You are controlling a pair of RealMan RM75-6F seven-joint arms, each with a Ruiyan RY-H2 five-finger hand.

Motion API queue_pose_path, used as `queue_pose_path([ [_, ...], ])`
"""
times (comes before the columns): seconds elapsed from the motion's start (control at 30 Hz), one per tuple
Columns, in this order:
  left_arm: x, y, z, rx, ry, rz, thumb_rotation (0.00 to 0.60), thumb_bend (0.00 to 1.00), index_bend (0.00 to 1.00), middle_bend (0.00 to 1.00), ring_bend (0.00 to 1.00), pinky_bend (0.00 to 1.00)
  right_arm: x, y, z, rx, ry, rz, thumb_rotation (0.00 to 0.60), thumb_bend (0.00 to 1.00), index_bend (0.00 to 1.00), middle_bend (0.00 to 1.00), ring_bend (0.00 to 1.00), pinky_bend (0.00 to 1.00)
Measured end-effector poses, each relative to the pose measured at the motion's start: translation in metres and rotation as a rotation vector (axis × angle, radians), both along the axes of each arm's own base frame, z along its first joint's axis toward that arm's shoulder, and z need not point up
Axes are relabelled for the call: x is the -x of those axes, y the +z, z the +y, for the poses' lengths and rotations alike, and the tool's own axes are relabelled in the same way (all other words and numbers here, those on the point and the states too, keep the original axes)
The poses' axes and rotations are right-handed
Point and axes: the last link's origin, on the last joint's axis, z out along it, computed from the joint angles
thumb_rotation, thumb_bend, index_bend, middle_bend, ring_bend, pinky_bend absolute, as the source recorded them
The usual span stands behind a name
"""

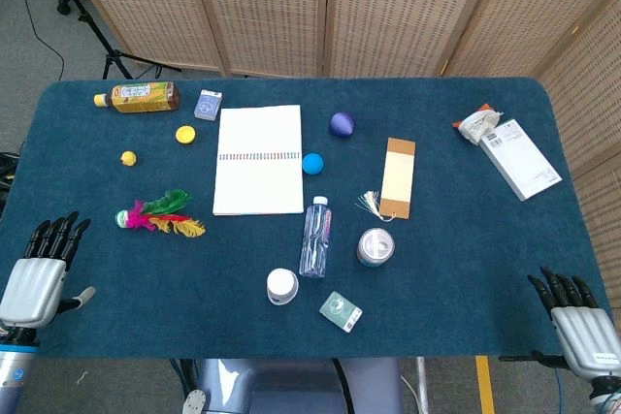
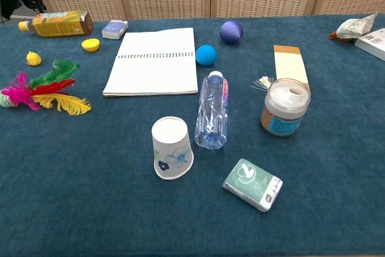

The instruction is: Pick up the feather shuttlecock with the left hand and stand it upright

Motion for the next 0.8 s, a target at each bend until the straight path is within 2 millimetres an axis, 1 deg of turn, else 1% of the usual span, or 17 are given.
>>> queue_pose_path([
  [0.23,0.0,-0.001,-0.001,0.015,0.0,0.009,0.6,0.12,0.05,0.0,0.0,0.0,0.001,-0.001,-0.001,-0.004,-0.002,-0.001,0.6,0.0,0.0,0.0,0.0,0.0],
  [0.53,-0.01,0.006,-0.011,0.051,0.002,-0.003,0.6,0.12,0.05,0.0,0.0,0.0,-0.009,0.008,0.001,0.036,0.037,-0.012,0.6,0.0,0.0,0.0,0.0,0.0],
  [0.8,-0.009,0.007,-0.011,0.052,0.01,-0.009,0.6,0.12,0.05,0.0,0.0,0.0,-0.016,0.012,0.001,0.076,0.097,-0.036,0.6,0.0,0.0,0.0,0.0,0.0],
])
